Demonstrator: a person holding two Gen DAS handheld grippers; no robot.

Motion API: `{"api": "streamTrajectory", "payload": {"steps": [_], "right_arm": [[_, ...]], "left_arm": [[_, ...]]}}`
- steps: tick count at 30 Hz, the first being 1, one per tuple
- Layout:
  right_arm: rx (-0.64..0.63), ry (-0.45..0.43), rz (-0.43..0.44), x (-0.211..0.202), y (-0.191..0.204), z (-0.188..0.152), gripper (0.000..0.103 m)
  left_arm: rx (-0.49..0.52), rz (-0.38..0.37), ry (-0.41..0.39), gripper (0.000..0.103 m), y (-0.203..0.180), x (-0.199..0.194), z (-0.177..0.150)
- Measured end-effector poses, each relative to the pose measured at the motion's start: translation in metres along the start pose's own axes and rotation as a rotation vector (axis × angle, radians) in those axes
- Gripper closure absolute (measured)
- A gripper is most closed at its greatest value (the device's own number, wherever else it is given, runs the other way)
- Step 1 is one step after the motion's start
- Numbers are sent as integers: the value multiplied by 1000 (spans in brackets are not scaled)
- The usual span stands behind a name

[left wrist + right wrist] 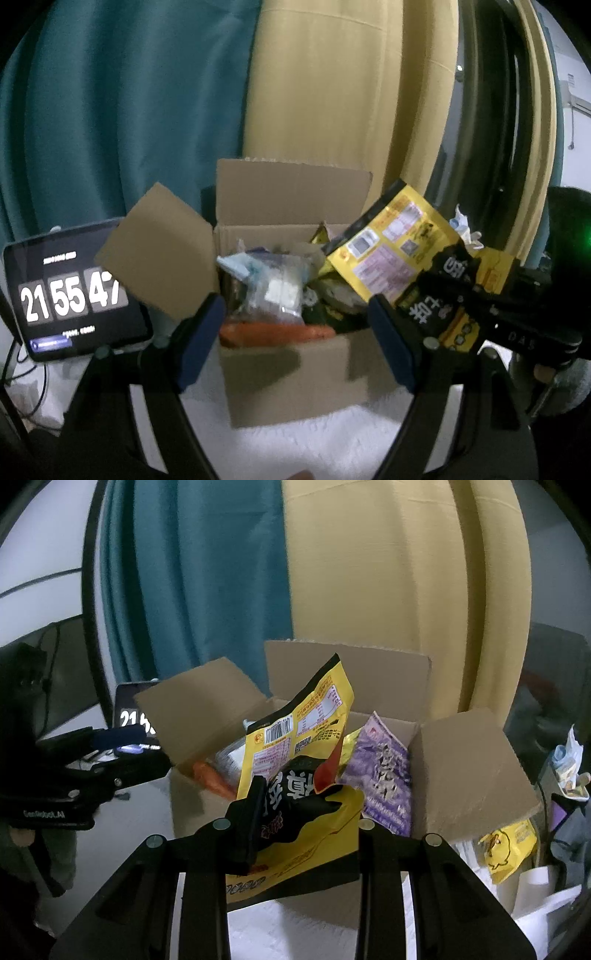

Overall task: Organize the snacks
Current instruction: 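Carry the yellow-black bag up over the cardboard box with right tool, then lower the yellow-black bag into the box and open the right tool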

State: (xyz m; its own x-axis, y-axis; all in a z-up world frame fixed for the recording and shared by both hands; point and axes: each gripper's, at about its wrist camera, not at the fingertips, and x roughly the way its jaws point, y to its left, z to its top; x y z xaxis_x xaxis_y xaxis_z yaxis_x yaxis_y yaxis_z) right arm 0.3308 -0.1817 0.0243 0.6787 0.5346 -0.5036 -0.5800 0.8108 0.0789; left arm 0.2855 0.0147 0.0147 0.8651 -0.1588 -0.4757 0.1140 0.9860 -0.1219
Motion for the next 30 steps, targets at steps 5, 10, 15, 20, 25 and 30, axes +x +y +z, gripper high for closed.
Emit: {"api": "streamTrajectory", "payload": {"steps": [5, 10, 15, 20, 25, 30], "right_arm": [[34, -17, -35, 16, -13, 16, 71], [94, -21, -105, 36, -31, 34, 71], [97, -16, -190, 60, -41, 47, 71], [137, 50, -282, 103, -50, 48, 71], [130, 196, -292, 153, -38, 33, 71], [95, 276, -240, 169, -19, 30, 71]], "left_arm": [[5, 11, -25, 22, 7, 15, 16], [-4, 24, -39, 22, 17, 32, 31], [-29, 51, -43, 22, 32, 53, 46], [-42, 82, -19, 22, 48, 69, 49], [-56, 88, 14, 22, 58, 79, 45], [-62, 75, 18, 22, 58, 80, 44]]}}
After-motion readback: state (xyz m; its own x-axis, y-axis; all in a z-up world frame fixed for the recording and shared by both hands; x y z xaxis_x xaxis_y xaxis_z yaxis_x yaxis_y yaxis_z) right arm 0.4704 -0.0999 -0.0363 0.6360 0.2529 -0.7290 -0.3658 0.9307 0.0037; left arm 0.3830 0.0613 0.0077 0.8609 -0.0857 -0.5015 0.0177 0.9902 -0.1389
